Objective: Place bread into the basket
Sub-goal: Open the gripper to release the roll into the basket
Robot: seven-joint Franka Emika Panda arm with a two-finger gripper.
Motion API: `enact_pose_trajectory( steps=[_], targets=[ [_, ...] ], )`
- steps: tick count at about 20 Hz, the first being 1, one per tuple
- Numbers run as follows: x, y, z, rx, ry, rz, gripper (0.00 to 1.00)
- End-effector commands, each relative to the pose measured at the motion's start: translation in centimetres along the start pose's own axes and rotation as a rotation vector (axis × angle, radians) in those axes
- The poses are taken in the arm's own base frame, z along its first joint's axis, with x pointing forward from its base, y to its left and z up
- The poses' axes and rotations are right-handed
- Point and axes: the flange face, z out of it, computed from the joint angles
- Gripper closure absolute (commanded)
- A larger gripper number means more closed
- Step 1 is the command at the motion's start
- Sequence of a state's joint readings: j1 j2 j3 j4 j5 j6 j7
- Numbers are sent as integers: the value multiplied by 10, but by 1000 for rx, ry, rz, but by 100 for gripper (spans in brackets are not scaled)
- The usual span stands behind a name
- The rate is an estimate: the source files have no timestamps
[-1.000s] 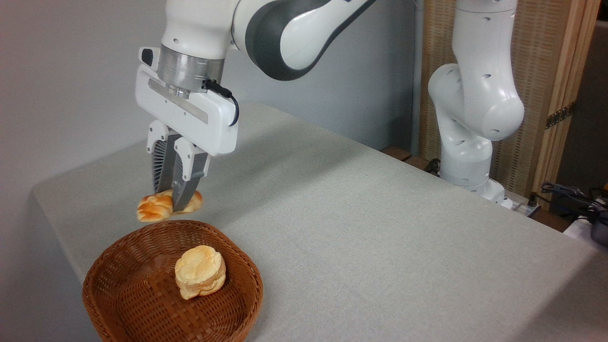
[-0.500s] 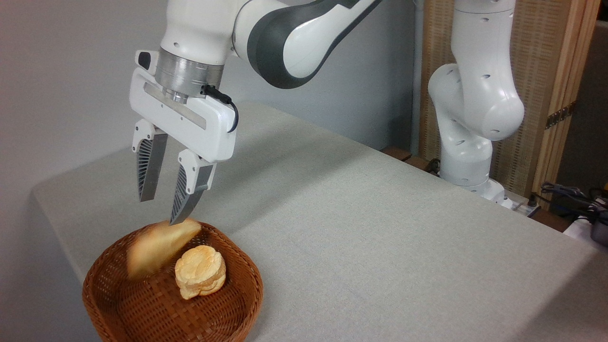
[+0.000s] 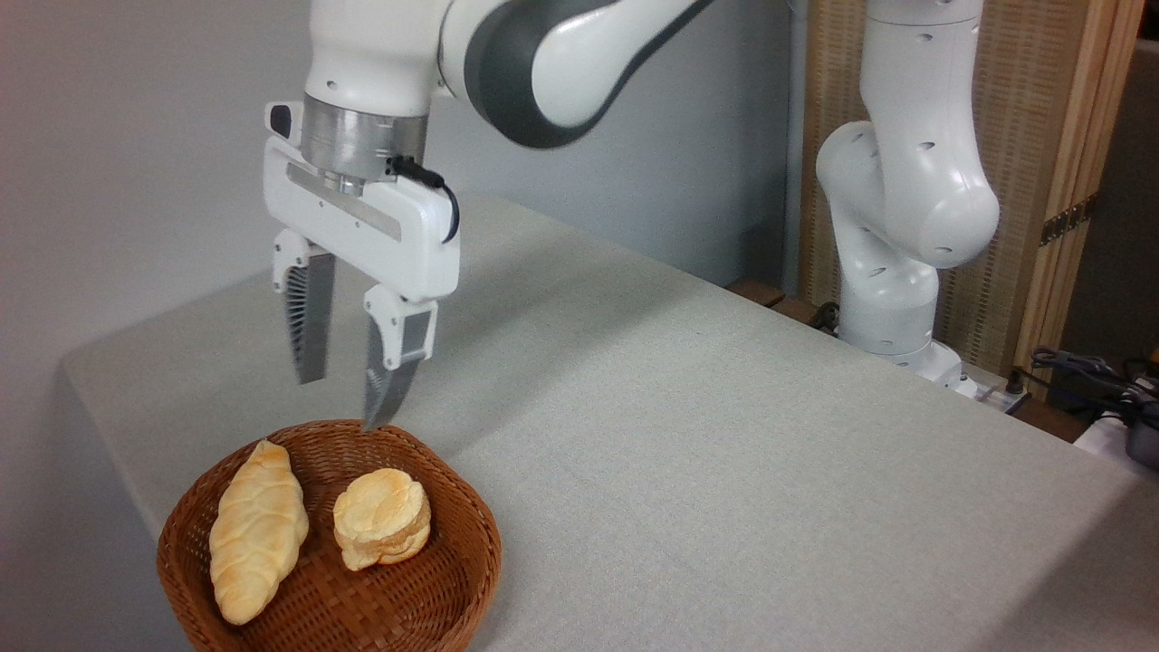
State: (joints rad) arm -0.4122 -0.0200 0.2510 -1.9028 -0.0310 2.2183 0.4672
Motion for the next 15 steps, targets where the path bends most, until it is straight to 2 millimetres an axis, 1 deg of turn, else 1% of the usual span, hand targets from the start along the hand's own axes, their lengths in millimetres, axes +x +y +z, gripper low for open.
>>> enact_pose_trajectory(
  steps=[1,2,3,5,10,15],
  targets=[
    [1,3,-33,-34,-144,57,0],
    [-1,3,-38,-49,-171,63,0],
    [-5,4,-38,-69,-204,76,0],
    [-9,9,-35,-96,-248,98,0],
    [-10,14,-32,-107,-270,114,0],
    [-11,12,-30,-113,-270,98,0]
  ],
)
